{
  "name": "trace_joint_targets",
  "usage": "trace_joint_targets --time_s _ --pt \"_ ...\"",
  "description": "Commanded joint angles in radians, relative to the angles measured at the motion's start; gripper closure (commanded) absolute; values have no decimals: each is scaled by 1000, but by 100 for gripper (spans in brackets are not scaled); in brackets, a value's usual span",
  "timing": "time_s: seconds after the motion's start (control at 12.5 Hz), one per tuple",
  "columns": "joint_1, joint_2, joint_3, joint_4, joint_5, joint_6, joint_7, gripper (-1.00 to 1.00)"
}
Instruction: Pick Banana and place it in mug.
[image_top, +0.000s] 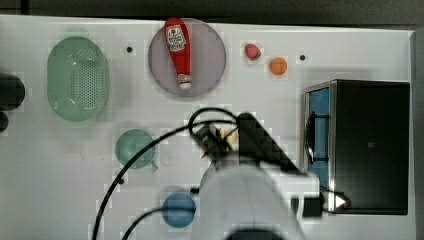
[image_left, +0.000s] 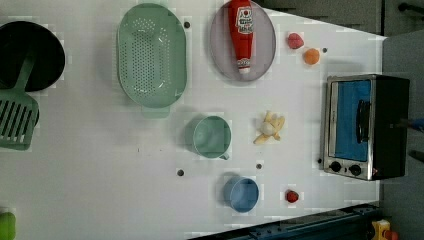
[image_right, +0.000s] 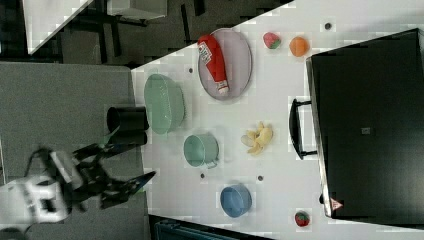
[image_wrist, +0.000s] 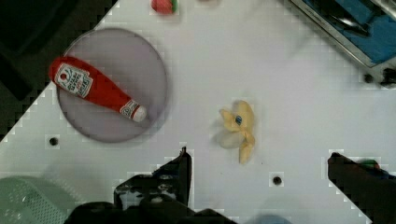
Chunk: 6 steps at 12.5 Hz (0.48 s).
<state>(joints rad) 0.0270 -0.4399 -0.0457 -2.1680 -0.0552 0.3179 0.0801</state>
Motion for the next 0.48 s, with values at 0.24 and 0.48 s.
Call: trace_joint_targets --time_s 0.24,0.48 --pt "-25 231 6 -231 3 310 -14 -100" --pt "-25 344 -1 -319 3 527 -14 -100"
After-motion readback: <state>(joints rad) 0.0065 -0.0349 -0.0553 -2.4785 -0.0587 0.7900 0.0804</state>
